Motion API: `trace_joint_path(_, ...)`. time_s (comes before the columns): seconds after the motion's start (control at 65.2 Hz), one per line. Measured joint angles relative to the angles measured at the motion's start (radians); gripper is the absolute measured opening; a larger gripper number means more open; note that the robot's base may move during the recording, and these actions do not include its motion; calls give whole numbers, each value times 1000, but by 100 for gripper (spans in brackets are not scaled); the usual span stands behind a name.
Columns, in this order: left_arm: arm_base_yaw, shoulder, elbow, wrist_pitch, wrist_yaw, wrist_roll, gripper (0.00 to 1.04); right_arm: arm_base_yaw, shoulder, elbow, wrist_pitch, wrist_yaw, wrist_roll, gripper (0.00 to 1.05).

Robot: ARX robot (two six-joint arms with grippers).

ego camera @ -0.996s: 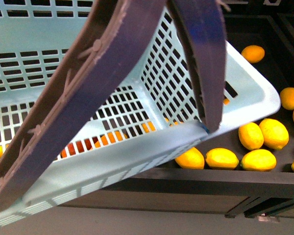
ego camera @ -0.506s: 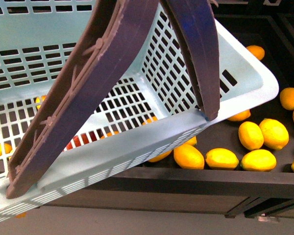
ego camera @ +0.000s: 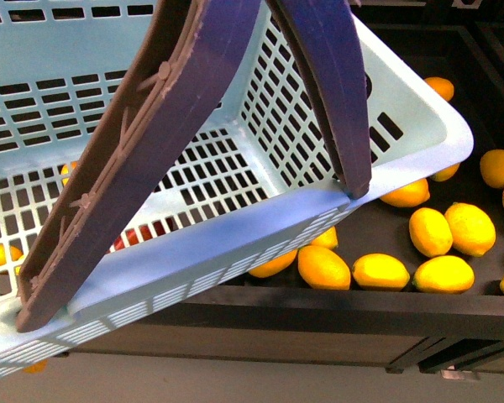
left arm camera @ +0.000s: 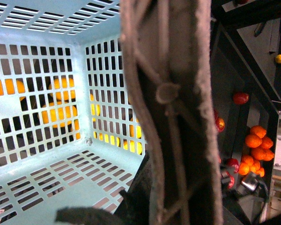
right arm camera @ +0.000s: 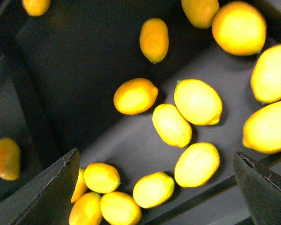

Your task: Pick lemon and mango into basket

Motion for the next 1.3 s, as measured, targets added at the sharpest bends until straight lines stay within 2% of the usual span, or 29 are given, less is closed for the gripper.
trace_joint_path(0.123,0,0,0,0,0,0,5,69,198,171,-14,29,144,96)
trace_joint_path(0.23,0,0,0,0,0,0,5,132,439,414,-42,54,290,96)
trace_joint_path(0.537,0,0,0,0,0,0,5,141,671,670,-131,59,349,96)
trace_joint_path(0.828,0,0,0,0,1,0,5,125,759,812,-168,48,364,96)
trace_joint_path(1.303,0,0,0,0,1,0,5,125,829,852,-242,66,378,96)
